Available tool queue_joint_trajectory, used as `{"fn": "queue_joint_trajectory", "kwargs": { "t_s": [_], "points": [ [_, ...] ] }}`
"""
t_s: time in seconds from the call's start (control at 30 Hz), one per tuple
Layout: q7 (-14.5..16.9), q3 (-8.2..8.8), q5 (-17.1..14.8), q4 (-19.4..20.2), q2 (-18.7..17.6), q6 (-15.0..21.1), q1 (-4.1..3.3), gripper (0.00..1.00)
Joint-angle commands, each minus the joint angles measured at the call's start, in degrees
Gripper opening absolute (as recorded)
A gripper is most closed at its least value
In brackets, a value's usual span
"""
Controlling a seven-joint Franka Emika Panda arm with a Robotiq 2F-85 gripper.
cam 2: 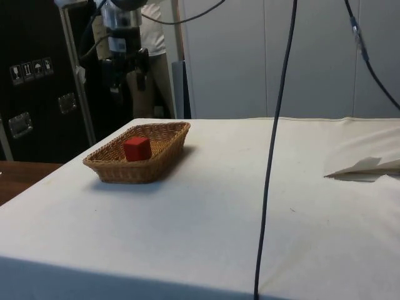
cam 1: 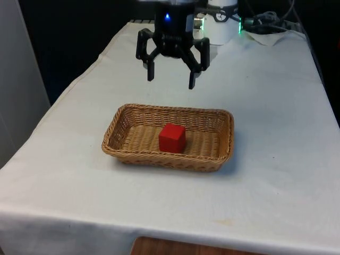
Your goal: Pick up the cube and place it into the basket.
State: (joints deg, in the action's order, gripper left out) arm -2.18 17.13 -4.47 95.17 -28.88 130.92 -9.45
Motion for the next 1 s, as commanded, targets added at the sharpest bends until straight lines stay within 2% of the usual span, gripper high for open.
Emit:
{"fn": "queue_joint_trajectory", "kwargs": {
  "t_s": [0.0,0.03,0.1,0.3,0.33,0.4,0.6,0.67,0.97],
  "points": [
    [0.1,0.11,0.3,1.0,1.0,0.5,-0.23,1.0],
    [0.2,0.0,0.1,0.4,0.5,0.0,-0.06,1.0],
    [0.6,0.11,0.5,1.9,2.2,0.6,-0.29,1.0],
    [1.7,0.11,0.6,3.7,4.7,0.6,-0.34,1.0],
    [1.6,0.0,0.2,2.9,3.8,0.1,-0.17,1.0],
    [2.2,0.11,0.6,4.6,6.0,0.5,-0.34,1.0],
    [3.6,0.11,0.7,6.7,8.9,0.5,-0.4,1.0],
    [3.7,0.0,0.3,6.4,8.7,0.1,-0.29,1.0],
    [5.2,0.06,0.7,9.5,12.5,0.6,-0.57,1.0]
  ]
}}
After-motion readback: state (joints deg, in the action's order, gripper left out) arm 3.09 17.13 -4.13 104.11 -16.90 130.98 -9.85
